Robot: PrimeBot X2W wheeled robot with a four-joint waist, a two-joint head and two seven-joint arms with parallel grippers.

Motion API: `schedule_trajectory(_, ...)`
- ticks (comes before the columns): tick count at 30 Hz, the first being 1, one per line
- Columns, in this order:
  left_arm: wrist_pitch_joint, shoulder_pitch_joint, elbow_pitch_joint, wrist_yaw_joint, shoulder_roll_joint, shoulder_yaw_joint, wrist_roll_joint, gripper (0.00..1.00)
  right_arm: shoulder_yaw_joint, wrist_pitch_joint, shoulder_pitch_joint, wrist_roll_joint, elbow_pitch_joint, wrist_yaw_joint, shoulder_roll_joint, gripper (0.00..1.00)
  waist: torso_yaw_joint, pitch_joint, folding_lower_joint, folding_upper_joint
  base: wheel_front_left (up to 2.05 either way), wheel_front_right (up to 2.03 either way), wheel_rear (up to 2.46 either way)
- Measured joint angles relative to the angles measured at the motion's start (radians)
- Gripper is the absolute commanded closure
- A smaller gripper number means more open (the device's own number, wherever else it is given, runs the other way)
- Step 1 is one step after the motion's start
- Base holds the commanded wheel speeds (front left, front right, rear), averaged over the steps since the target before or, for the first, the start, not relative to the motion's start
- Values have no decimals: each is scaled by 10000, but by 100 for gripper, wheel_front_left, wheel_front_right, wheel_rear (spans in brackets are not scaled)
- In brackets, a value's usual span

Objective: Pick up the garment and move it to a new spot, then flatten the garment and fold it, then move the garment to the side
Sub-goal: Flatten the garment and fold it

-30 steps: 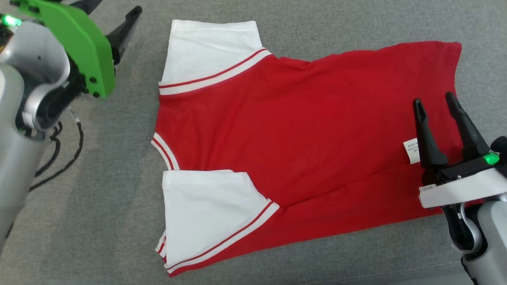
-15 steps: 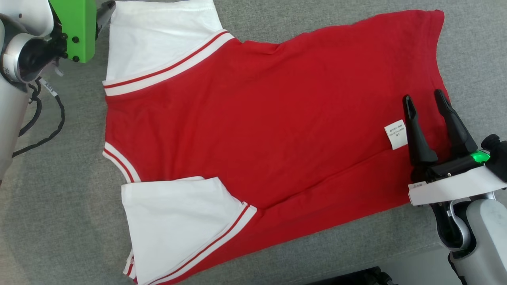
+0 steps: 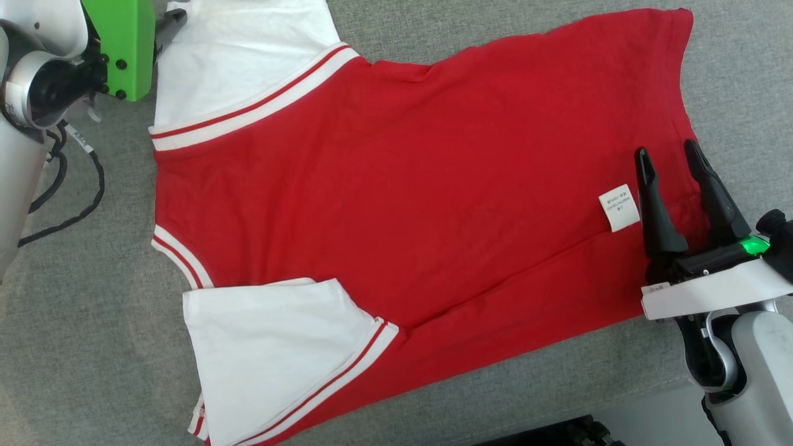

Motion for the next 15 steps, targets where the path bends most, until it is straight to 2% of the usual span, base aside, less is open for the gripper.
schedule_trajectory(1, 31, 5, -38, -8, 2, -29, -48, 51, -4, 0, 0, 0, 8, 0, -4, 0, 8, -15, 0, 0, 0, 0, 0)
schedule_trajectory(2, 52, 14, -92, -17, 10, -82, -84, 71, -12, 0, 0, 0, 13, 0, -10, 0, 15, -31, 0, 0, 0, 0, 0)
schedule_trajectory(3, 69, 33, -169, -44, 19, -136, -84, 100, -25, 0, 0, 0, 17, 0, -17, 0, 20, -47, 0, 0, 0, 0, 0)
schedule_trajectory(15, -1519, 118, -234, -96, 46, -100, 8, 100, 192, 0, -449, 234, 341, 0, -217, 0, 24, -398, -1, 0, 0, 0, 0)
